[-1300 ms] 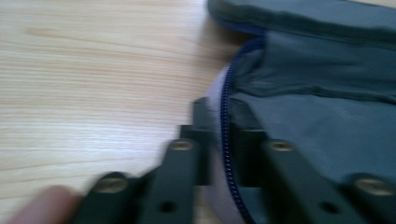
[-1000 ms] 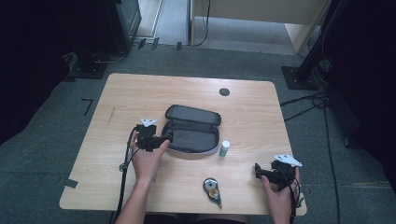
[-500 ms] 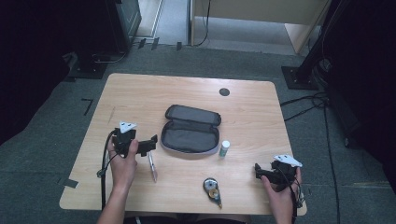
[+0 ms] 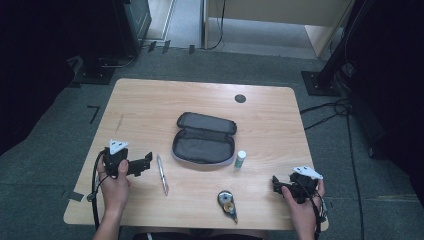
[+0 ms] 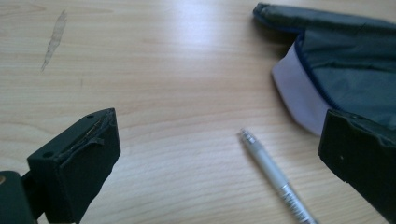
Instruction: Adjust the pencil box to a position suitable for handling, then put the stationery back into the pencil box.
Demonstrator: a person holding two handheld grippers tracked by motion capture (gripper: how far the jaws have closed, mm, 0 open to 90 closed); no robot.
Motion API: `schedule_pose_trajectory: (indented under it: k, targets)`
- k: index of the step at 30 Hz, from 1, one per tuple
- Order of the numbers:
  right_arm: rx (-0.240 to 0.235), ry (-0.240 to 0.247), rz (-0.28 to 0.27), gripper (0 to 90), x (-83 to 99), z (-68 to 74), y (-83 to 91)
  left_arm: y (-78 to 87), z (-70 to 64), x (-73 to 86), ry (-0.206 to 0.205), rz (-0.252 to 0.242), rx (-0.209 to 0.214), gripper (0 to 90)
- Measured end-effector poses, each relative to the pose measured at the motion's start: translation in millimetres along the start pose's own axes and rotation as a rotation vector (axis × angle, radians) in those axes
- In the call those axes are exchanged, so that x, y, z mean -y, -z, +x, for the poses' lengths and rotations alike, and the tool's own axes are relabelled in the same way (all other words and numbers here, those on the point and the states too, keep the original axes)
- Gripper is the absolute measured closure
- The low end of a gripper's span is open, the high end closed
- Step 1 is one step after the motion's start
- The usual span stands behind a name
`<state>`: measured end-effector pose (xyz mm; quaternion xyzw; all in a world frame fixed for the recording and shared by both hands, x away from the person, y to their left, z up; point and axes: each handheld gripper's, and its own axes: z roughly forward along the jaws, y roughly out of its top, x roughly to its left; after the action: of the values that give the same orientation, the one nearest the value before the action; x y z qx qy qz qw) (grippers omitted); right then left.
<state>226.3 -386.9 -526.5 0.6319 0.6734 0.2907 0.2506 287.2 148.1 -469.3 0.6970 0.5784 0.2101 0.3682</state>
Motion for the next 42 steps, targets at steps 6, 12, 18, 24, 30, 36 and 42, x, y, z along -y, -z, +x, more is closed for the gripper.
schedule_pose_trajectory:
  k: [6,12,18,24,30,36,42]
  targets:
    - [0.008,-0.008,-0.015,7.5,2.4,2.4,6.6,4.0,16.4,13.0,0.011,-0.006,-0.019,0.0]
    - [-0.034,0.011,-0.067,9.8,-6.1,12.2,20.1,2.6,33.8,29.8,0.016,0.029,-0.047,0.0]
    - [-0.109,0.037,-0.112,13.1,-24.8,27.9,36.6,-1.4,43.0,43.1,0.015,0.060,-0.072,0.0]
    - [-0.184,0.074,-0.131,13.2,-47.4,47.5,46.7,-3.6,46.3,50.7,0.003,0.076,-0.084,0.0]
    - [-0.239,0.098,-0.148,14.1,-63.3,64.3,49.6,-5.5,43.9,51.6,-0.025,0.091,-0.096,0.0]
    - [-0.269,0.121,-0.157,18.8,-70.3,75.7,49.2,-7.7,41.5,51.7,-0.051,0.100,-0.123,0.0]
    - [-0.307,0.136,-0.167,25.4,-73.6,84.8,46.9,-8.8,39.8,51.7,-0.065,0.109,-0.135,0.0]
